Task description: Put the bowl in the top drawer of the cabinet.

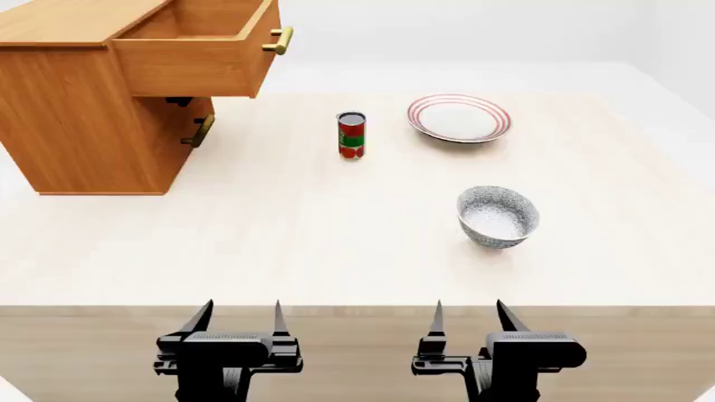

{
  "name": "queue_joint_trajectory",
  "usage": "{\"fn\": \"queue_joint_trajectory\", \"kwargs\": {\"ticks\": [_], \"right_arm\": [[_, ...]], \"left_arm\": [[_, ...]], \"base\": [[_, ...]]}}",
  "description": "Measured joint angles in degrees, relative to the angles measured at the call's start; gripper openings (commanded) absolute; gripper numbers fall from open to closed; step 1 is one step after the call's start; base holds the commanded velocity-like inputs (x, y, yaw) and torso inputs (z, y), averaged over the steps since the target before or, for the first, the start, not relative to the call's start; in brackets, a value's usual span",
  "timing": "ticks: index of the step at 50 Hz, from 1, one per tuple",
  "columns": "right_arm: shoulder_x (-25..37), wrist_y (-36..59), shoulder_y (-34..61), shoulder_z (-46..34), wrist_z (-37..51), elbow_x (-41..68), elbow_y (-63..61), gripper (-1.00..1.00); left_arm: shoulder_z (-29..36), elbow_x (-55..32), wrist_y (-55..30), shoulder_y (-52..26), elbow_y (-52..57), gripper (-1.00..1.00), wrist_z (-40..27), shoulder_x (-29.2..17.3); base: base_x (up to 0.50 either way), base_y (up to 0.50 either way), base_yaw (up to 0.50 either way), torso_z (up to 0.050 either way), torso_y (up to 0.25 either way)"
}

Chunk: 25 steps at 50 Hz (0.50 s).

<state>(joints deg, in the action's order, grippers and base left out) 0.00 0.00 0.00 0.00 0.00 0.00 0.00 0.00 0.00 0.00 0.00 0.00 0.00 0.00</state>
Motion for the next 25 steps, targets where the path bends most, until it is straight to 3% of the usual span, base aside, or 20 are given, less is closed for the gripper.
{"fn": "queue_joint_trajectory", "kwargs": {"ticks": [11, 25], "right_arm": [[1.3, -0.07, -0.1, -1.54, 1.6, 1.05, -0.09, 1.0], [2.87, 0.39, 0.18, -3.62, 3.54, 2.46, -0.04, 1.0]], "left_arm": [[1.47, -1.23, -0.16, 0.09, 0.21, 1.0, -1.43, -1.17], [3.23, -3.21, -0.62, -0.34, -0.03, 1.0, -3.1, -2.81]], "base": [[0.0, 0.06, 0.0, 0.0, 0.0], [0.0, 0.5, 0.0, 0.0, 0.0]]}}
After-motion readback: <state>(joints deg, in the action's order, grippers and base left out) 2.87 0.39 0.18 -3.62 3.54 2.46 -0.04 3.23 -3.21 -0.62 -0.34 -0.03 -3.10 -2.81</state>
